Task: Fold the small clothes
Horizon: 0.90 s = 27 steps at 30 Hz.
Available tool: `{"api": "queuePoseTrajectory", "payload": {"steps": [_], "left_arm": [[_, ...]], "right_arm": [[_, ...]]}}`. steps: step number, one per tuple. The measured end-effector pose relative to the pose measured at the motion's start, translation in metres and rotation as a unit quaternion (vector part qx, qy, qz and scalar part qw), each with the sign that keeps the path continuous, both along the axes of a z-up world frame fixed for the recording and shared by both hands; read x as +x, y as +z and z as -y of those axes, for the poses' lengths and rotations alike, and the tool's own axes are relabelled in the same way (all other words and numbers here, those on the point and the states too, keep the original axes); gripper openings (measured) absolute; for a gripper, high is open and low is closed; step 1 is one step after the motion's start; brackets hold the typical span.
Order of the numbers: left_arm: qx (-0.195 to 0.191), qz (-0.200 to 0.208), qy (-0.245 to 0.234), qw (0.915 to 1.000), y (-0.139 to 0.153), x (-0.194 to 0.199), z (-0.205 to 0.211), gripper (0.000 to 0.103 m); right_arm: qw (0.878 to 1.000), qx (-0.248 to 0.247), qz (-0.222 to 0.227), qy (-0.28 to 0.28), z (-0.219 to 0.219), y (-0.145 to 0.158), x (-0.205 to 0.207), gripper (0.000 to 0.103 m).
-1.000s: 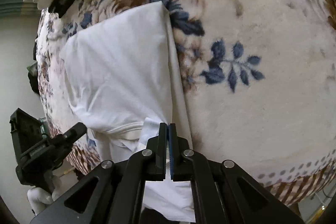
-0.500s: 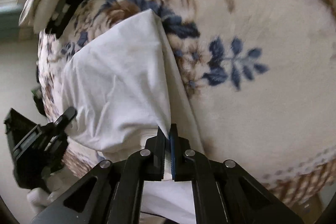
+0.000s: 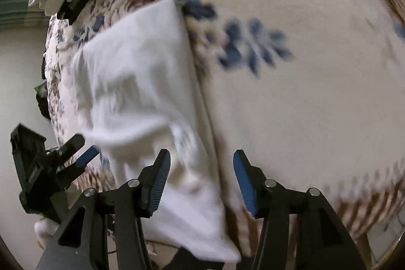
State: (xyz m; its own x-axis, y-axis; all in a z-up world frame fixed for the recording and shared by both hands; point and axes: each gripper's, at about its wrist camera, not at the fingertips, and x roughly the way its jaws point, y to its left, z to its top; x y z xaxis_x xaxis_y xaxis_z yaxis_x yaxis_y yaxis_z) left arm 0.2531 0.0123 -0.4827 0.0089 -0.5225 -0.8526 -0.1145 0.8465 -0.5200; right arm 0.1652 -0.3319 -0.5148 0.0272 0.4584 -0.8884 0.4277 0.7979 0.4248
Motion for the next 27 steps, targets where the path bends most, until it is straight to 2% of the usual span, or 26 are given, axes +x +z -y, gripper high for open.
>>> {"api": "queuePoseTrajectory", "payload": {"steps": [3, 6, 8, 10, 12, 16, 17, 18, 19, 20, 24, 27], "left_arm": [[0.024, -0.022, -0.008, 0.9994, -0.008, -0.048, -0.011, 0.079], [0.058, -0.046, -0.026, 0.9969, -0.031, -0.089, -0.016, 0.079], [0.062, -0.058, -0.030, 0.9959, -0.044, -0.113, -0.019, 0.079], [0.071, -0.052, -0.038, 0.9954, -0.051, -0.131, -0.021, 0.079], [0.079, -0.036, -0.050, 0.9950, -0.045, -0.141, -0.016, 0.079], [0.081, -0.021, -0.072, 0.9939, -0.039, -0.155, -0.008, 0.076], [0.077, -0.018, -0.074, 0.9941, -0.037, -0.159, -0.005, 0.054], [0.079, -0.018, -0.076, 0.9938, -0.037, -0.163, -0.004, 0.012], [0.078, -0.021, -0.077, 0.9937, -0.038, -0.166, -0.004, 0.001], [0.069, -0.020, -0.070, 0.9949, -0.036, -0.168, -0.006, 0.002], [0.018, 0.001, -0.019, 0.9997, -0.001, -0.156, -0.017, 0.002], [-0.033, 0.027, 0.023, 0.9988, 0.041, -0.127, -0.025, 0.002]], "right_arm": [[0.999, 0.024, -0.032, -0.011, 0.002, -0.008, -0.051, 0.055], [0.997, 0.052, -0.062, -0.020, -0.004, -0.029, -0.097, 0.055], [0.994, 0.078, -0.069, -0.027, -0.011, -0.045, -0.121, 0.055], [0.992, 0.100, -0.070, -0.034, -0.020, -0.059, -0.133, 0.055], [0.988, 0.133, -0.065, -0.042, -0.028, -0.073, -0.143, 0.055], [0.983, 0.169, -0.061, -0.042, -0.049, -0.091, -0.152, 0.055], [0.982, 0.174, -0.059, -0.043, -0.053, -0.092, -0.153, 0.055], [0.982, 0.178, -0.055, -0.043, -0.057, -0.092, -0.155, 0.045], [0.982, 0.175, -0.050, -0.045, -0.059, -0.089, -0.156, 0.015], [0.982, 0.178, -0.048, -0.047, -0.062, -0.086, -0.156, 0.008], [0.977, 0.204, -0.017, -0.053, -0.076, -0.054, -0.138, 0.006], [0.974, 0.219, 0.018, -0.048, -0.071, -0.015, -0.119, 0.006]]}}
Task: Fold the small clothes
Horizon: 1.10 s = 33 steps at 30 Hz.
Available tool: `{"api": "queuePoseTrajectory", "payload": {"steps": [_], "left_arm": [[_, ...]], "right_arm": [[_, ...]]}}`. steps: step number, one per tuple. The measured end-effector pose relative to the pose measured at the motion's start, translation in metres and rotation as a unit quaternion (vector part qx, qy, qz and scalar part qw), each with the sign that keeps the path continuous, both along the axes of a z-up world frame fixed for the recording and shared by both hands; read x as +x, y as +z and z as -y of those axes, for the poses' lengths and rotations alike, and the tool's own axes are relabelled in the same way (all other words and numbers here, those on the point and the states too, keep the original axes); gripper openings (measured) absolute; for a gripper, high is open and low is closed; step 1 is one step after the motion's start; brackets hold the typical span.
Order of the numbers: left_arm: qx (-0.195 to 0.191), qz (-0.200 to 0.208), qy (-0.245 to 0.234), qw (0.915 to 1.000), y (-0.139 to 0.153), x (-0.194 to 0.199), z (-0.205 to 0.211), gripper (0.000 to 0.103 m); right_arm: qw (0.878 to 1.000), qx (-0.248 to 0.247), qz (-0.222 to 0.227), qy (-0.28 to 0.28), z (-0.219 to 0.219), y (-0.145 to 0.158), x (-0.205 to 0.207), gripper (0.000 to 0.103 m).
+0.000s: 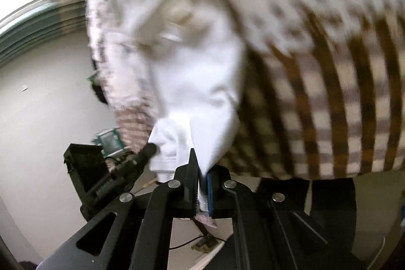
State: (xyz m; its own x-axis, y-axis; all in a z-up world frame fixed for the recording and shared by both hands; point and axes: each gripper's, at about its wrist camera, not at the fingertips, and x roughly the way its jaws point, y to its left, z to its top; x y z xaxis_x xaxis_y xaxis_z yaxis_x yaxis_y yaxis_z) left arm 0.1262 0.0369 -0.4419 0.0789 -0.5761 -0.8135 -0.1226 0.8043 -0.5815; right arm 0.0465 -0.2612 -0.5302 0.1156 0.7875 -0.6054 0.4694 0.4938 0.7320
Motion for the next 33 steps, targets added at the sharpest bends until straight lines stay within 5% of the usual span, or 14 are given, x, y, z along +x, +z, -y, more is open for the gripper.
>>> {"api": "queuePoseTrajectory", "payload": {"steps": [5, 9, 11, 13, 15, 16, 20, 24, 28, 33], "left_arm": [[-0.077, 0.055, 0.057, 0.9939, 0.056, 0.100, -0.004, 0.002], [-0.059, 0.108, 0.060, 0.9906, 0.066, 0.190, 0.008, 0.003], [-0.053, 0.095, 0.062, 0.9921, 0.054, 0.224, 0.014, 0.004], [-0.048, 0.080, 0.053, 0.9942, 0.043, 0.234, 0.017, 0.018], [-0.029, 0.068, 0.035, 0.9967, 0.031, 0.221, 0.014, 0.063], [-0.024, 0.054, 0.031, 0.9978, 0.026, 0.209, 0.011, 0.066], [-0.074, -0.068, 0.051, 0.9937, -0.026, 0.136, 0.003, 0.066], [-0.171, -0.181, 0.149, 0.9570, -0.079, 0.063, 0.008, 0.066], [-0.230, -0.194, 0.179, 0.9367, -0.107, 0.044, 0.042, 0.066], [-0.218, -0.168, 0.191, 0.9421, -0.122, 0.052, 0.070, 0.063]], "right_arm": [[0.998, 0.000, 0.062, -0.025, 0.033, 0.058, 0.071, 0.006], [0.994, -0.028, 0.088, -0.050, 0.053, 0.070, 0.150, 0.006], [0.993, -0.033, 0.081, -0.077, 0.067, 0.061, 0.189, 0.006], [0.993, -0.028, 0.062, -0.100, 0.080, 0.049, 0.220, 0.006], [0.993, -0.029, 0.046, -0.108, 0.081, 0.038, 0.238, 0.006], [0.993, -0.030, 0.038, -0.105, 0.078, 0.033, 0.245, 0.006], [0.996, -0.040, 0.029, -0.075, 0.071, 0.024, 0.247, 0.006], [0.996, -0.060, 0.027, -0.060, 0.074, 0.026, 0.240, 0.006], [0.995, -0.076, 0.032, -0.054, 0.079, 0.029, 0.234, 0.006], [0.994, -0.100, 0.033, -0.041, 0.081, 0.032, 0.231, 0.006]]}}
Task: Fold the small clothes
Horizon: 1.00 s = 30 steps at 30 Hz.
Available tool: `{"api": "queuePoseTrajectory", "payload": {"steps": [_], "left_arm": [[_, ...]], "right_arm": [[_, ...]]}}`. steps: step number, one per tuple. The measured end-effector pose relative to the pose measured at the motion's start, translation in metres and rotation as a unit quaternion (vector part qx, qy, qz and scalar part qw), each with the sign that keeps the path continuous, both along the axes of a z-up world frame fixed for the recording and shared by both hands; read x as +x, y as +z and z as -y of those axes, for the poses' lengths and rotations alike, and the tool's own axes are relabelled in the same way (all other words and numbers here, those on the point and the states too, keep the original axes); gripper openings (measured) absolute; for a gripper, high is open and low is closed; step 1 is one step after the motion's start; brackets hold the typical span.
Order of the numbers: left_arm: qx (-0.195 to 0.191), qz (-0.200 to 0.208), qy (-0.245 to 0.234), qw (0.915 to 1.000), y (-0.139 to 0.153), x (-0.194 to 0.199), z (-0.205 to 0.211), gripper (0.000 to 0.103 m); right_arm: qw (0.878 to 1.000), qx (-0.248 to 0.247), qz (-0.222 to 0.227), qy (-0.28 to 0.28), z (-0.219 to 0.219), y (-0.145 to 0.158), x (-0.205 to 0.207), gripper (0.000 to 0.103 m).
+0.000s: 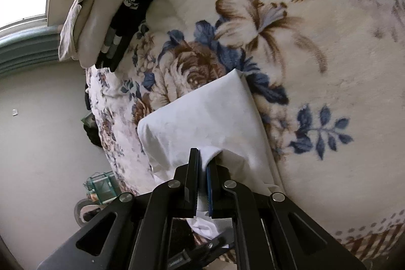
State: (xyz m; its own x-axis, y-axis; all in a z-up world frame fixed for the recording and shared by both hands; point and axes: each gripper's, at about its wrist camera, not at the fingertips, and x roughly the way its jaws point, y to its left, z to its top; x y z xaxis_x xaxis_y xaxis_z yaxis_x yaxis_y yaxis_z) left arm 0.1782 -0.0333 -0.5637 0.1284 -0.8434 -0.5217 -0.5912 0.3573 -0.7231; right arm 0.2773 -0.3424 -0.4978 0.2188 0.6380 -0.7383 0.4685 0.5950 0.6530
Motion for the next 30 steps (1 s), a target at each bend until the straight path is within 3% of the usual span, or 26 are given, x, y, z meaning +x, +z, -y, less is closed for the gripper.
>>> {"api": "queuePoseTrajectory", "payload": {"steps": [1, 2, 3, 7, 10, 14, 16, 17, 18, 21, 23, 27, 30], "left_arm": [[0.000, 0.018, 0.022, 0.9996, 0.005, 0.001, -0.002, 0.058], [0.004, 0.029, 0.029, 0.9992, 0.010, 0.002, -0.004, 0.029], [0.011, 0.042, 0.029, 0.9986, 0.017, 0.006, -0.008, 0.011], [0.010, 0.056, 0.035, 0.9978, 0.050, 0.013, -0.030, 0.008], [-0.013, 0.051, 0.057, 0.9970, 0.077, 0.033, -0.058, 0.008], [-0.030, 0.041, 0.102, 0.9936, 0.079, 0.089, -0.087, 0.013], [-0.037, 0.034, 0.126, 0.9907, 0.067, 0.123, -0.094, 0.032], [-0.041, 0.036, 0.133, 0.9896, 0.062, 0.134, -0.095, 0.053], [-0.045, 0.035, 0.138, 0.9888, 0.056, 0.150, -0.097, 0.062], [-0.078, 0.005, 0.160, 0.9839, 0.036, 0.176, -0.096, 0.065], [-0.081, 0.007, 0.153, 0.9848, 0.040, 0.174, -0.100, 0.065], [-0.046, 0.025, 0.094, 0.9942, 0.061, 0.154, -0.094, 0.065], [-0.045, -0.009, 0.072, 0.9963, 0.052, 0.133, -0.082, 0.065]], "right_arm": [[1.000, -0.003, 0.001, 0.002, 0.001, 0.002, -0.001, 0.006], [1.000, -0.006, 0.001, 0.004, 0.000, 0.004, -0.002, 0.006], [1.000, -0.012, 0.002, 0.008, 0.000, 0.007, -0.003, 0.006], [1.000, -0.021, 0.006, 0.014, 0.001, 0.020, -0.012, 0.006], [1.000, -0.025, 0.009, 0.012, 0.004, 0.033, -0.017, 0.006], [0.999, -0.033, 0.018, -0.001, 0.010, 0.039, -0.007, 0.006], [0.999, -0.037, 0.017, -0.017, 0.014, 0.034, 0.005, 0.006], [0.999, -0.043, 0.017, -0.023, 0.016, 0.032, 0.010, 0.006], [0.998, -0.047, 0.015, -0.029, 0.017, 0.026, 0.019, 0.006], [0.998, -0.031, -0.005, -0.057, 0.028, 0.008, 0.031, 0.006], [0.998, -0.023, -0.010, -0.060, 0.033, 0.005, 0.033, 0.007], [0.998, -0.033, 0.005, -0.047, 0.035, 0.021, 0.021, 0.029], [0.999, -0.016, -0.014, -0.025, 0.023, 0.016, 0.010, 0.030]]}}
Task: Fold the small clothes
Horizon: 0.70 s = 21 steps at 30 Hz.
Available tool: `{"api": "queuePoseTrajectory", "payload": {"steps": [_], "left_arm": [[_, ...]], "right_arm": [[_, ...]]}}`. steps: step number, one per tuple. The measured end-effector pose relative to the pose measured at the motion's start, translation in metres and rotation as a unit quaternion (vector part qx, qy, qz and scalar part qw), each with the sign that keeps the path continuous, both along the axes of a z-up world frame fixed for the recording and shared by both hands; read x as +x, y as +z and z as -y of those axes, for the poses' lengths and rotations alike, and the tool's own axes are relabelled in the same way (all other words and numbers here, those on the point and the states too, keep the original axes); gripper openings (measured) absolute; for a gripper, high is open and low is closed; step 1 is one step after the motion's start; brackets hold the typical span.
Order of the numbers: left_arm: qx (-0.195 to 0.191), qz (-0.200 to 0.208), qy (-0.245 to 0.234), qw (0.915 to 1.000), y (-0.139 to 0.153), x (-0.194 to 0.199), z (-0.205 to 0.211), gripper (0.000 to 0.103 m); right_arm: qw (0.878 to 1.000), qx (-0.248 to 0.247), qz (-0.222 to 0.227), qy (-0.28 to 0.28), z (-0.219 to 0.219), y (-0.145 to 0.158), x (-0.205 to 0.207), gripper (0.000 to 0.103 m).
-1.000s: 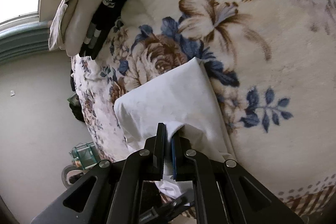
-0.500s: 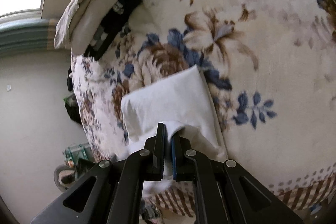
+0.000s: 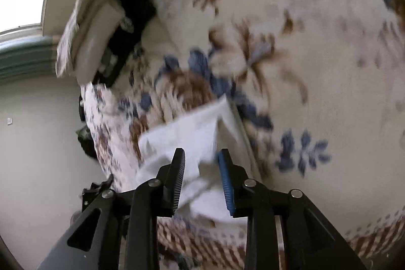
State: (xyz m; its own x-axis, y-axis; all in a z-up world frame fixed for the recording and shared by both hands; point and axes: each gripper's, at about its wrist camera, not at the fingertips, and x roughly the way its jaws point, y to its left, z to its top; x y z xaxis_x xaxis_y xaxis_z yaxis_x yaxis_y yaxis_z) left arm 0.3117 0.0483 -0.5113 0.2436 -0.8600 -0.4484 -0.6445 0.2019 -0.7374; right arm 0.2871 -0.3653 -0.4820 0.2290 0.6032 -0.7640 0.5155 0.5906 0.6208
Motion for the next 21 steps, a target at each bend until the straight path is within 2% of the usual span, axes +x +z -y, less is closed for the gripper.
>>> {"api": "queuePoseTrajectory", "payload": {"steps": [3, 5, 9, 11, 15, 16, 18, 19, 21], "left_arm": [[-0.030, -0.026, -0.011, 0.9992, -0.017, 0.010, 0.022, 0.065], [-0.047, -0.017, -0.011, 0.9987, -0.019, 0.032, 0.036, 0.065], [-0.045, 0.028, -0.020, 0.9984, -0.007, 0.099, 0.054, 0.065], [-0.047, 0.049, -0.014, 0.9976, 0.000, 0.125, 0.053, 0.065], [-0.007, 0.092, -0.034, 0.9951, 0.016, 0.167, 0.046, 0.065], [0.008, 0.106, -0.050, 0.9931, 0.024, 0.168, 0.045, 0.065], [0.070, 0.144, -0.100, 0.9821, 0.044, 0.161, 0.044, 0.065], [0.116, 0.165, -0.139, 0.9696, 0.055, 0.149, 0.045, 0.065], [0.178, 0.179, -0.196, 0.9476, 0.058, 0.126, 0.050, 0.065]], "right_arm": [[0.999, 0.043, -0.028, -0.004, -0.011, -0.023, 0.002, 0.030], [0.997, 0.072, -0.029, -0.028, -0.013, -0.035, 0.012, 0.030], [0.990, 0.109, 0.014, -0.088, -0.006, -0.037, 0.050, 0.030], [0.990, 0.097, 0.032, -0.093, -0.002, -0.030, 0.070, 0.030], [0.996, 0.041, 0.052, -0.062, 0.003, -0.009, 0.087, 0.031], [0.997, 0.021, 0.051, -0.049, 0.003, -0.004, 0.086, 0.039], [0.998, -0.035, 0.043, -0.013, 0.004, 0.004, 0.074, 0.051], [0.998, -0.055, 0.039, 0.002, 0.002, 0.006, 0.066, 0.054], [0.996, -0.077, 0.020, 0.038, -0.005, -0.001, 0.049, 0.056]]}}
